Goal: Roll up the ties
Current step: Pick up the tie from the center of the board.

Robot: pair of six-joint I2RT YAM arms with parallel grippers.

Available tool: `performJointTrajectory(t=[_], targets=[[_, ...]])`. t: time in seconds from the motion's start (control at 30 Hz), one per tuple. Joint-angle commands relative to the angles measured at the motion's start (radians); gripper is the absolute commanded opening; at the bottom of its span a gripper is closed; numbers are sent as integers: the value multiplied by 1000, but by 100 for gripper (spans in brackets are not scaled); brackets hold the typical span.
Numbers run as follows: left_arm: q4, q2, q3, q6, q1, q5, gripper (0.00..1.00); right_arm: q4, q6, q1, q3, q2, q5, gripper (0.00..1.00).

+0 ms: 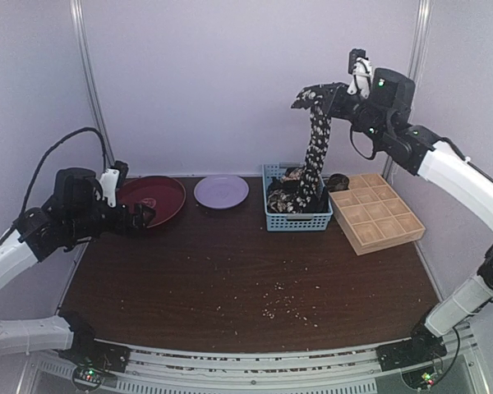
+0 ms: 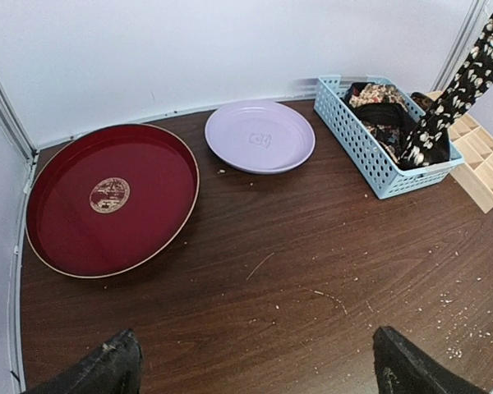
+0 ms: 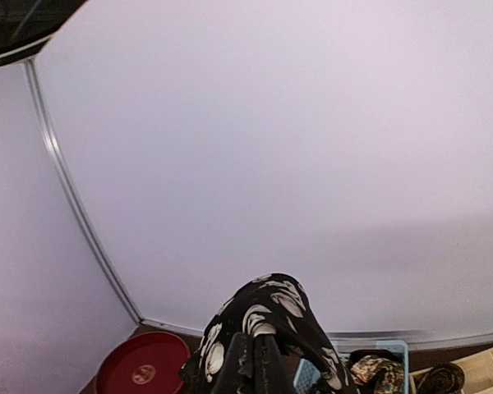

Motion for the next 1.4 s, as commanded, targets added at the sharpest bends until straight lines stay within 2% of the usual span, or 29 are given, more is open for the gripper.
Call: performJointTrajectory(t=[0.0,0.23,0.47,0.67,1.17,1.37], targets=[[49,-41,-6,-31,7,60,98,35,61,64,-22,-124,-189,0],[172,-90,-50,-44,8,206,90,68,150,183,-36,-277,-328,0],[351,-162,-116,-41,8,335,81,81,224,288,-24,-311,-469,0],[440,-133,-117,-43,7,486,75,201,330,339,-90,-341,-578,0],[514,-163,-108,-42,7,573,72,277,432,553,-5,-160,-658,0],[524,-183,-111,-35,7,595,72,342,480,591,53,-87,-692,0]])
